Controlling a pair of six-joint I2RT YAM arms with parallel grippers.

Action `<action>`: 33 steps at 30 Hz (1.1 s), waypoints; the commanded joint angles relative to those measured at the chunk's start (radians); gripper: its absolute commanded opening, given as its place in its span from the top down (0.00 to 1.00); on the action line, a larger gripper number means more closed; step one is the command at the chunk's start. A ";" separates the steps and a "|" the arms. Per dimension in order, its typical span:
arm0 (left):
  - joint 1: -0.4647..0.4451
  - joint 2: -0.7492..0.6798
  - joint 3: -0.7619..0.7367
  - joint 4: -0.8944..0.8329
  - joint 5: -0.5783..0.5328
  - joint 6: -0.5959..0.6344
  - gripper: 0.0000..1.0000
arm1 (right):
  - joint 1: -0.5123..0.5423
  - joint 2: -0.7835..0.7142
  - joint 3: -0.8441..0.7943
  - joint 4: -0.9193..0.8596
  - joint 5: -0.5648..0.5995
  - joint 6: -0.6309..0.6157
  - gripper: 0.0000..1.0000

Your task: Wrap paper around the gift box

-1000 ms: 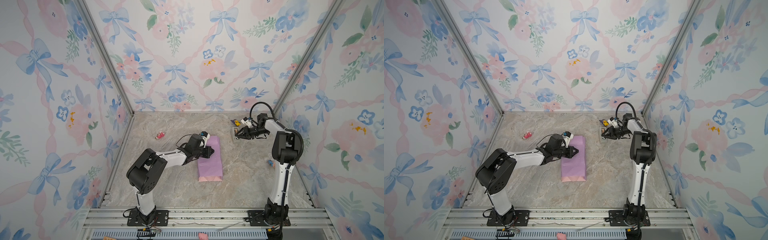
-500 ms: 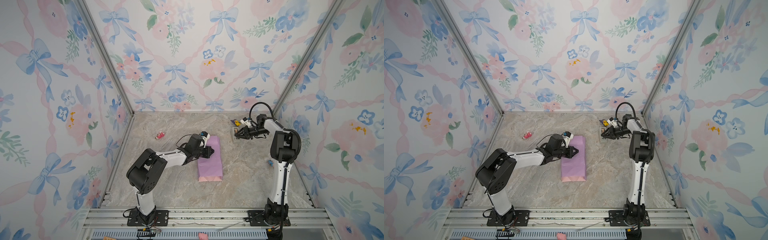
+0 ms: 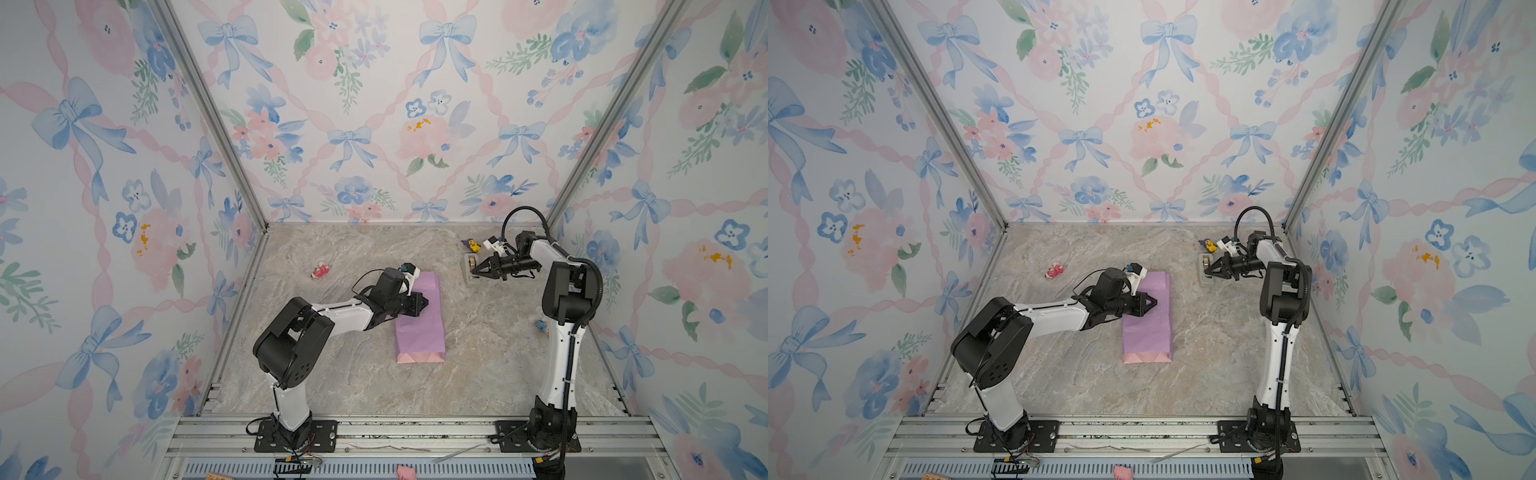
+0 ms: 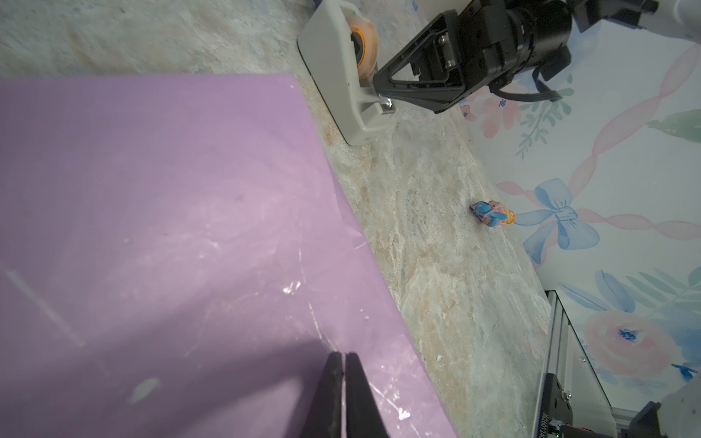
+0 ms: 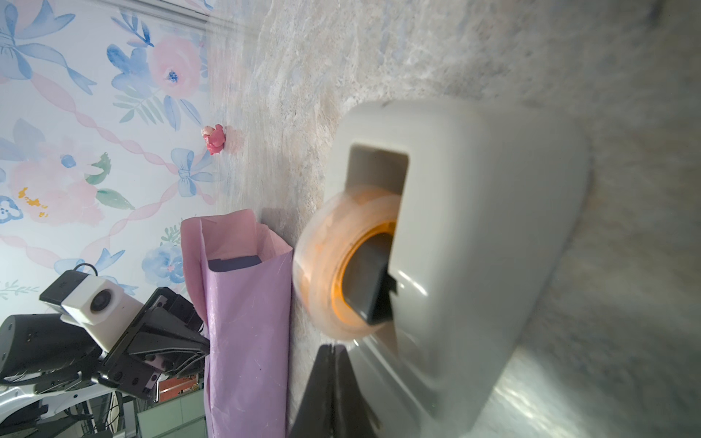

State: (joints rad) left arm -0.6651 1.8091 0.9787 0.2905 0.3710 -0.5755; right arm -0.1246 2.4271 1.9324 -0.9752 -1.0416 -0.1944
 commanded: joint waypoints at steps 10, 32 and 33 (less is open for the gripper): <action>-0.005 0.016 -0.042 -0.165 -0.031 0.013 0.91 | -0.036 -0.190 -0.224 0.239 -0.105 0.204 1.00; -0.010 -0.011 -0.060 -0.161 -0.048 0.012 0.92 | -0.049 -0.452 -0.602 0.454 -0.003 0.386 1.00; -0.010 -0.012 -0.060 -0.160 -0.047 0.012 0.92 | -0.050 -0.455 -0.607 0.457 0.005 0.380 1.00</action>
State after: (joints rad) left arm -0.6682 1.7870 0.9638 0.2749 0.3485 -0.5755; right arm -0.1692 1.9957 1.3525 -0.5636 -1.0668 0.1650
